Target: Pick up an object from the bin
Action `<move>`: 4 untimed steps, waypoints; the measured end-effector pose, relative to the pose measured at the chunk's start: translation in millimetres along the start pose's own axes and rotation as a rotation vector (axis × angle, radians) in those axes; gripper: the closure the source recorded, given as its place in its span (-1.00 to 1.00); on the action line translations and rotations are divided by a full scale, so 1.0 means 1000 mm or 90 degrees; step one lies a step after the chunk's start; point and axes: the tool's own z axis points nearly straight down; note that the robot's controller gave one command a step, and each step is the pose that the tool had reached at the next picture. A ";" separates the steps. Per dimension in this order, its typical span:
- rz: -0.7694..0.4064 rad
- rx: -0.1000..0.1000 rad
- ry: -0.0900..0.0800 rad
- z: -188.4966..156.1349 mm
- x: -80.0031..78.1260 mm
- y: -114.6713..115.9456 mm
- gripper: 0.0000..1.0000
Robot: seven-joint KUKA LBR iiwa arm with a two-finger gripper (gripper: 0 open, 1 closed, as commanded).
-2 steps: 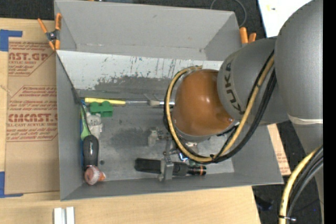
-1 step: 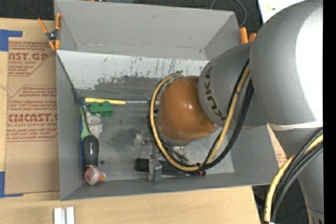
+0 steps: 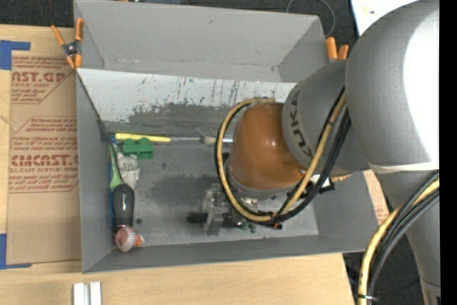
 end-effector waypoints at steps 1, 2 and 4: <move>0.000 0.000 0.000 0.000 0.000 0.000 1.00; 0.000 0.000 0.002 -0.015 0.001 0.001 1.00; -0.001 -0.001 0.002 -0.038 0.001 0.001 1.00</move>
Offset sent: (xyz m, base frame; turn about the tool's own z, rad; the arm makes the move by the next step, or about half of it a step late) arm 0.0001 0.0000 0.0259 0.0002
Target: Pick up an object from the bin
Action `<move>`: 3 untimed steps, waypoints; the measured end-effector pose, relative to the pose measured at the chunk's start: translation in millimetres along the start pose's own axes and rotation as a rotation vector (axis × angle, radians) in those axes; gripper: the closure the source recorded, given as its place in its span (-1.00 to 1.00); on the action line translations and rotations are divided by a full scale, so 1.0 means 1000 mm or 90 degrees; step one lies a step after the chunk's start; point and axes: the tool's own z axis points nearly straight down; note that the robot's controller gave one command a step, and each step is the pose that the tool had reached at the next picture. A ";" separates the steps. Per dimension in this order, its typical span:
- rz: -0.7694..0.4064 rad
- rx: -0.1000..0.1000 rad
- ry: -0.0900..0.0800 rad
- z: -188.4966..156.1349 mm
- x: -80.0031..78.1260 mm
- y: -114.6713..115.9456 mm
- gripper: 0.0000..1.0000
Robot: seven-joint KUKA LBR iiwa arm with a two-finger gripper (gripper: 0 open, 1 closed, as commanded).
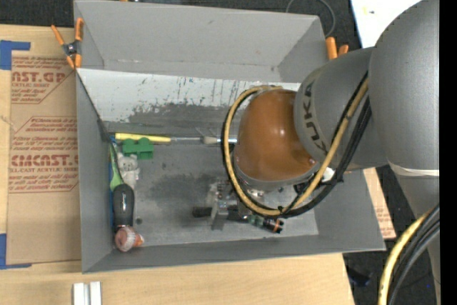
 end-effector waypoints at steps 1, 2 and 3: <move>0.000 0.000 0.001 -0.022 0.001 0.000 1.00; -0.001 -0.001 0.001 -0.037 0.001 0.001 1.00; -0.001 -0.001 0.002 -0.052 0.001 0.001 1.00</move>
Offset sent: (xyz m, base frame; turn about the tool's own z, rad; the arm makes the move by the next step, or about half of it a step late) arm -0.0008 0.0000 0.0436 -0.0003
